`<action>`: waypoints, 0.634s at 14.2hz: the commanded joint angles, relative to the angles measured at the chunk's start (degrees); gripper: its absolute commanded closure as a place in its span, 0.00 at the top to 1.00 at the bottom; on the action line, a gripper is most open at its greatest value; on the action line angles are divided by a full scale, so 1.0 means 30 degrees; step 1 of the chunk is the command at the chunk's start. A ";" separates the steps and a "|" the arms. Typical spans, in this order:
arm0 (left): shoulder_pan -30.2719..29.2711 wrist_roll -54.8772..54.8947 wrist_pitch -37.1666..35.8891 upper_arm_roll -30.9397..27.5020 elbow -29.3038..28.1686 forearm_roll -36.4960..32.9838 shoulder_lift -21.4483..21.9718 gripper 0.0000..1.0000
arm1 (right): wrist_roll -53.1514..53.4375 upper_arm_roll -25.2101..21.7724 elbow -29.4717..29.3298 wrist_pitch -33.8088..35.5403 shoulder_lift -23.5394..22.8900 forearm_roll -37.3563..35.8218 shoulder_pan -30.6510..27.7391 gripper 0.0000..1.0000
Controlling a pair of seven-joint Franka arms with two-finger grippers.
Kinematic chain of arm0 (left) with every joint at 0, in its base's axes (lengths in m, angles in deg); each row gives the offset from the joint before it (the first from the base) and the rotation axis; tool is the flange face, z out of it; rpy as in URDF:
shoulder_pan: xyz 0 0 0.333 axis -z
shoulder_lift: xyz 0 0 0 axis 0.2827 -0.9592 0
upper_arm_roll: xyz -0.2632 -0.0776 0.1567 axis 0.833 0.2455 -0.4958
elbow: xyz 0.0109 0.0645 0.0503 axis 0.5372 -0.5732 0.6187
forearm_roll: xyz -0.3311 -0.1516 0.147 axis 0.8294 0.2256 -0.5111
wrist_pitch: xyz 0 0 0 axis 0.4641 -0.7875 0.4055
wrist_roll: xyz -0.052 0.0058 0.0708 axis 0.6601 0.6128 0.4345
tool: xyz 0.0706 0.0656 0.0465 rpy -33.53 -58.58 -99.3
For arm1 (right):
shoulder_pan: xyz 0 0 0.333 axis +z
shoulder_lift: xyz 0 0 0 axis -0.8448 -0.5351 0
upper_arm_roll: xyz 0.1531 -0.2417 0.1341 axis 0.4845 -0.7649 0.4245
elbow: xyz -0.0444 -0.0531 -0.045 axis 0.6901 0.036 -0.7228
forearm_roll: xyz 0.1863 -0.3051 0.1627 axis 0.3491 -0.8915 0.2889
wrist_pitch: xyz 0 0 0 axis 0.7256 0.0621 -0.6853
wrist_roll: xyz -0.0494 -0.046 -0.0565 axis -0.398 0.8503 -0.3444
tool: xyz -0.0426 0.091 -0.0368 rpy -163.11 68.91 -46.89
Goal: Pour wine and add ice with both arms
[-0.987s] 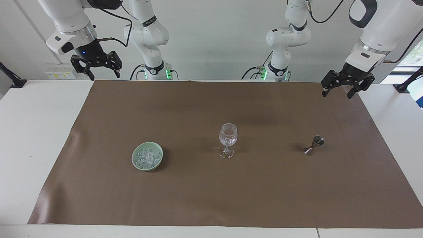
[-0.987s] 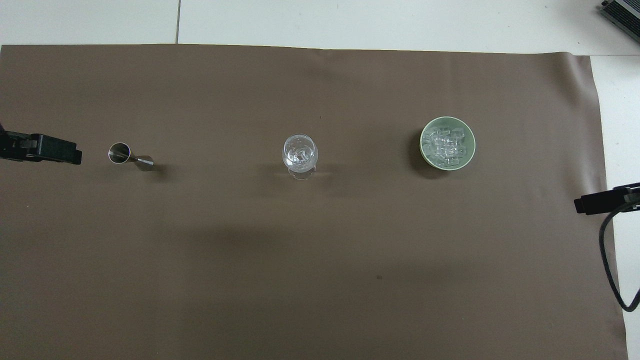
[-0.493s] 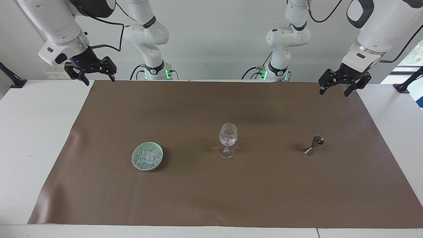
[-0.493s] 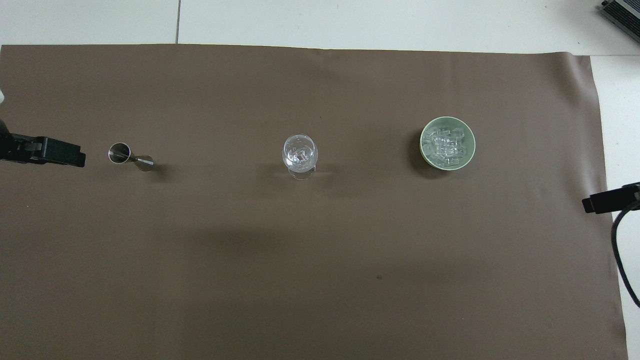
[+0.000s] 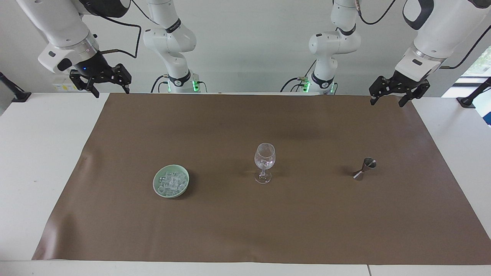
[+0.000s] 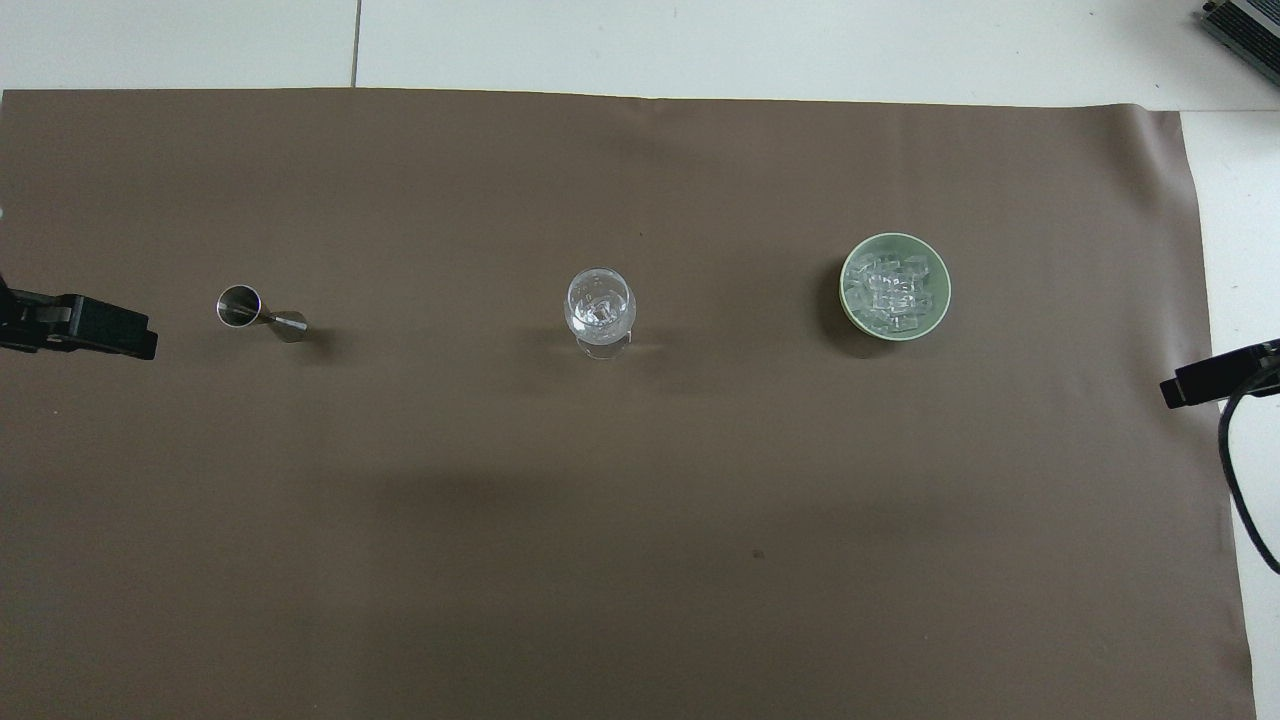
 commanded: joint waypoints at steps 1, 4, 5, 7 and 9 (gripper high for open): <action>0.0006 0.0165 -0.0266 -0.0202 0.0177 -0.0343 0.0257 1.00 | -0.0136 -0.0026 -0.0235 0.0269 0.0088 -0.0076 -0.0101 1.00; -0.0111 0.0135 -0.0206 -0.0553 0.0382 -0.0225 0.0840 1.00 | 0.0040 -0.0056 -0.0235 0.0181 0.0176 -0.0163 -0.0101 1.00; -0.0111 0.0106 -0.0265 -0.0699 0.0383 -0.0225 0.0873 1.00 | 0.0040 -0.0056 -0.0206 0.0181 0.0234 -0.0193 -0.0101 1.00; -0.0053 0.0164 -0.0381 -0.0642 0.0383 -0.0225 0.0902 1.00 | 0.0069 -0.0056 -0.0206 0.0181 0.0235 -0.0222 -0.0101 1.00; 0.0035 0.0194 -0.0731 -0.0554 0.0237 -0.0342 0.0961 1.00 | 0.0069 -0.0056 -0.0206 0.0181 0.0235 -0.0222 -0.0101 1.00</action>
